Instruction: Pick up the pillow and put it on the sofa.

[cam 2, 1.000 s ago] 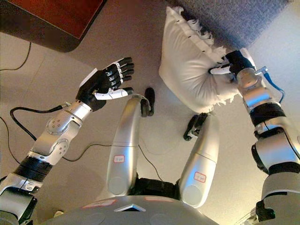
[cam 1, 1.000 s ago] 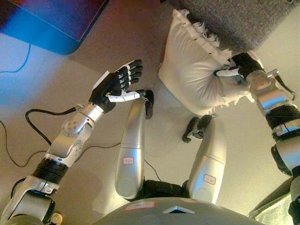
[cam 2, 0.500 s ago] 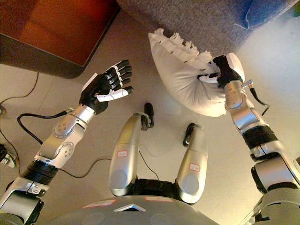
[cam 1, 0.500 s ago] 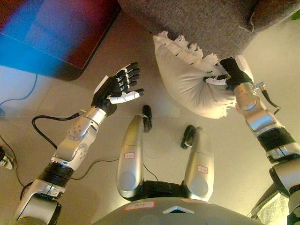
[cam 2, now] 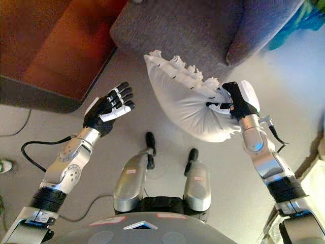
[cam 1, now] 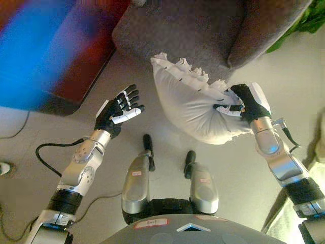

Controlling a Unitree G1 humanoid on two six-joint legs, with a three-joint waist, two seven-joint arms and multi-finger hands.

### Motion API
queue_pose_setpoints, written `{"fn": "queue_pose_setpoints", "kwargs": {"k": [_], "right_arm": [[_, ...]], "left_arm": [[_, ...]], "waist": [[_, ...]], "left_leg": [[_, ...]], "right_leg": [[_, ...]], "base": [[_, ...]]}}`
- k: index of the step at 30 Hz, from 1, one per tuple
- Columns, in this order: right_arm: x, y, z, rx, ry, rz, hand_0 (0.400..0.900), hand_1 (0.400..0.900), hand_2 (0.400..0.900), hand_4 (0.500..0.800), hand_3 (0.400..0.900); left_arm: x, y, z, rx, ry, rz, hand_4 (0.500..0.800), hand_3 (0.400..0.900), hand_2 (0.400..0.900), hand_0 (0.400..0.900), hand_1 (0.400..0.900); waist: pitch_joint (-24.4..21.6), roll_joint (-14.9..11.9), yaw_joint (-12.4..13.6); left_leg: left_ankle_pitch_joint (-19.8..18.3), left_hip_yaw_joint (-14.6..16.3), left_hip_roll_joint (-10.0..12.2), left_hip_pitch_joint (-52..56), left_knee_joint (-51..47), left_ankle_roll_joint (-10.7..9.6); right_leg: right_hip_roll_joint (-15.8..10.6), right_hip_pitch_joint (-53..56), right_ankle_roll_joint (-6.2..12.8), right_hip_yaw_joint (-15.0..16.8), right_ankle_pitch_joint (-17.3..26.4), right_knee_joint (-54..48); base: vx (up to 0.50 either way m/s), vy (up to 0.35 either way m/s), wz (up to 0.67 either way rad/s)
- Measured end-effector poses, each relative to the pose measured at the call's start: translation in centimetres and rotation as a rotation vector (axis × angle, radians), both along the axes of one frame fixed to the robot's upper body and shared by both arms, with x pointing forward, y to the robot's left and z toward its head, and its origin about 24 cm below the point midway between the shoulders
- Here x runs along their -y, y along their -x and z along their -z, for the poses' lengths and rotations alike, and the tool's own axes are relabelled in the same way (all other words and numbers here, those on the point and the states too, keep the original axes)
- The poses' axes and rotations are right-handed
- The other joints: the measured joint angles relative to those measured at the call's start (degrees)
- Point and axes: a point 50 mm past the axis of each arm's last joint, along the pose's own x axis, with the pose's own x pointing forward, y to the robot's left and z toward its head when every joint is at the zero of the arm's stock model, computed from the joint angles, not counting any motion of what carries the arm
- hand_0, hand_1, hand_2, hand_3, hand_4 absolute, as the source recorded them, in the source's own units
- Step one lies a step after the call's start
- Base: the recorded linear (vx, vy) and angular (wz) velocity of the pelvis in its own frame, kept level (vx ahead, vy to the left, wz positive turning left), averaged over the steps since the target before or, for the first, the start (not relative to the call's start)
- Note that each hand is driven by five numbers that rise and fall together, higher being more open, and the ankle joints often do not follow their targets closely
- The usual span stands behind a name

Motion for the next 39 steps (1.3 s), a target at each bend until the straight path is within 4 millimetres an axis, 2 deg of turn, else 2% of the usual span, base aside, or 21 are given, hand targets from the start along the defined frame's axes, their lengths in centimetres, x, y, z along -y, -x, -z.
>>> {"fn": "queue_pose_setpoints", "kwargs": {"k": [7,13,17,23,25,28,33,34,35,39], "right_arm": [[0.7,0.4,-0.5,-0.052,0.023,-0.043,0.400,0.400,0.400,0.500,0.400],[0.8,-0.1,-2.6,-0.064,0.103,-0.138,0.400,0.400,0.400,0.500,0.400],[1.7,-1.4,-4.8,-0.049,0.171,-0.145,0.400,0.400,0.400,0.500,0.400],[5.2,-4.7,-6.0,-0.104,0.232,-0.021,0.400,0.400,0.400,0.500,0.400],[6.6,-5.5,-6.6,-0.125,0.237,0.033,0.400,0.400,0.400,0.500,0.400],[7.8,-7.3,-7.3,-0.184,0.241,0.094,0.400,0.400,0.400,0.500,0.400],[10.0,-8.3,-8.4,-0.238,0.275,0.202,0.400,0.400,0.400,0.500,0.400],[10.5,-8.4,-8.9,-0.247,0.284,0.236,0.747,0.747,0.747,0.708,0.747],[11.3,-8.4,-9.2,-0.255,0.284,0.281,0.900,0.900,0.900,0.800,0.900],[12.6,-8.9,-11.3,-0.242,0.223,0.439,0.900,0.900,0.900,0.800,0.900]], "left_arm": [[0.3,1.7,1.9,-0.076,0.038,-0.008,0.800,0.900,0.900,0.900,0.900],[0.3,2.5,2.8,-0.110,0.054,0.001,0.800,0.900,0.900,0.900,0.900],[0.4,3.0,3.5,-0.142,0.065,0.025,0.800,0.900,0.900,0.900,0.900],[0.6,3.4,4.0,-0.185,0.073,0.050,0.800,0.900,0.900,0.900,0.900],[0.5,3.5,4.1,-0.192,0.073,0.056,0.800,0.900,0.900,0.900,0.900],[0.2,3.5,4.2,-0.213,0.057,0.062,0.800,0.900,0.900,0.900,0.900],[-0.5,3.2,3.8,-0.213,0.021,0.072,0.800,0.900,0.900,0.900,0.900],[-0.7,3.1,3.6,-0.215,0.010,0.076,0.800,0.900,0.900,0.900,0.900],[-0.7,2.9,3.5,-0.215,0.003,0.081,0.800,0.900,0.900,0.900,0.900],[-1.5,2.5,3.1,-0.214,-0.032,0.082,0.800,0.900,0.900,0.900,0.900]], "waist": [[-9.28,-0.77,0.12],[-11.62,-1.06,0.51],[-12.20,-1.48,0.96],[-13.82,-3.60,4.61],[-13.91,-3.76,6.29],[-13.88,-3.88,7.26],[-13.21,-5.15,11.56],[-13.05,-5.45,12.36],[-12.92,-5.69,13.03],[-12.35,-6.72,15.32]], "left_leg": [[0.50,0.45,-1.71,7.60,-7.34,-0.56],[1.54,0.00,-1.82,10.21,-10.36,-1.12],[1.95,-1.33,-1.75,10.41,-10.57,-1.32],[2.68,-4.18,-1.47,9.71,-10.57,-1.83],[2.91,-4.83,-1.54,9.38,-10.57,-1.82],[3.34,-6.72,-2.00,9.19,-10.57,-1.70],[4.01,-9.03,-2.14,8.12,-10.56,-1.89],[4.20,-9.57,-2.15,7.68,-10.56,-1.96],[4.38,-10.01,-2.15,7.22,-10.56,-2.01],[5.17,-11.52,-2.24,5.11,-10.55,-2.03]], "right_leg": [[0.04,9.61,0.93,-2.21,3.34,-11.50],[0.55,12.07,0.74,-3.48,3.57,-13.59],[0.94,13.25,0.61,-5.10,3.67,-14.21],[1.98,14.73,0.24,-8.11,3.91,-15.53],[2.09,14.80,0.23,-9.11,3.92,-15.57],[2.14,15.84,0.23,-11.01,3.92,-15.77],[2.70,16.21,0.22,-13.53,3.93,-16.45],[2.89,16.17,0.21,-13.95,3.92,-16.57],[3.04,15.95,0.17,-14.22,3.95,-16.66],[3.51,14.78,0.04,-15.31,4.03,-16.80]], "base": [[0.11,0.053,-0.04],[0.10,0.040,0.11],[0.08,-0.002,0.29],[0.07,-0.022,0.28],[0.10,-0.020,0.29],[0.10,-0.034,0.28],[0.06,-0.078,0.24],[0.02,-0.082,0.19],[-0.02,-0.067,0.15],[-0.06,-0.048,0.10]]}}
